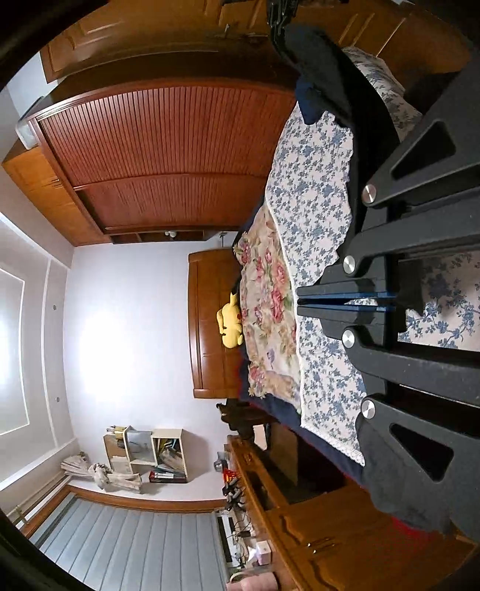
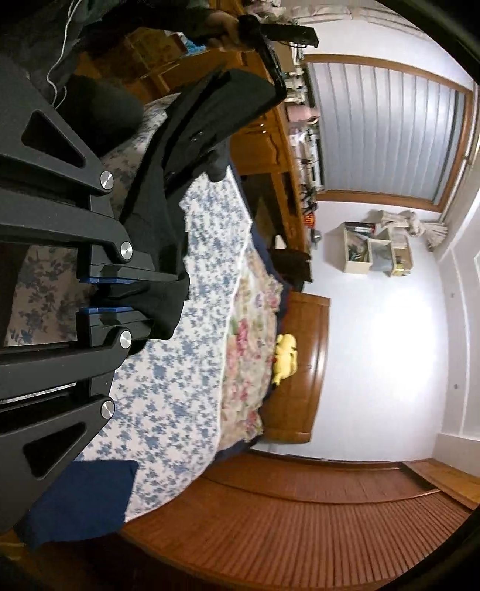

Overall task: Fold large clothes
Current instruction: 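Lift the hem with both grippers, fold it over toward the collar, release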

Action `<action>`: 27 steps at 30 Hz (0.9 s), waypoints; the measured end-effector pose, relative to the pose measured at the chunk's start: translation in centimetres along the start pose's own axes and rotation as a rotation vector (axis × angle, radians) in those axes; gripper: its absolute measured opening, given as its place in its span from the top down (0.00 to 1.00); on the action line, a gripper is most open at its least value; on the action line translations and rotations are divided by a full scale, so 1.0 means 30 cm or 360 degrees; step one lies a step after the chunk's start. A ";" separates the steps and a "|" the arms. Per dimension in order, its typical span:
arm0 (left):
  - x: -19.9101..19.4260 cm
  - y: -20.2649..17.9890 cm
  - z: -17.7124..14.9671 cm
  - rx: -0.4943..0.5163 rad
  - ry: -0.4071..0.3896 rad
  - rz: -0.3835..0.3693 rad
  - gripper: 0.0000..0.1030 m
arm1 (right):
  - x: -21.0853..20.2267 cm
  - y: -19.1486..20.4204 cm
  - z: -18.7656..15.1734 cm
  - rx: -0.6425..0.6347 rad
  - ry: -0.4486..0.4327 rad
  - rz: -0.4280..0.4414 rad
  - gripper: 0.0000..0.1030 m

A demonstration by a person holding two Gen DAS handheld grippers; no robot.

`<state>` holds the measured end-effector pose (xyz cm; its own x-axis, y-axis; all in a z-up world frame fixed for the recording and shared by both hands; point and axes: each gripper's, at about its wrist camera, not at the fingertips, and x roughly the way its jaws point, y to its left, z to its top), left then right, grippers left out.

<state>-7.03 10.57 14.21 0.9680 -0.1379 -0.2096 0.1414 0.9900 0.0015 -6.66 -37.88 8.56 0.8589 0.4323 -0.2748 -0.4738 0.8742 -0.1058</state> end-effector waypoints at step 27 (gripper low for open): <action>0.895 0.050 -0.271 -0.0131 0.0359 0.0164 0.97 | 1.114 -0.198 -0.139 0.0131 0.0406 -0.0181 0.92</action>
<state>17.48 8.61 0.64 0.9045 -0.0346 -0.4250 0.0179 0.9989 -0.0432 24.04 -29.54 -4.00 0.8240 0.2698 -0.4983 -0.3508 0.9335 -0.0746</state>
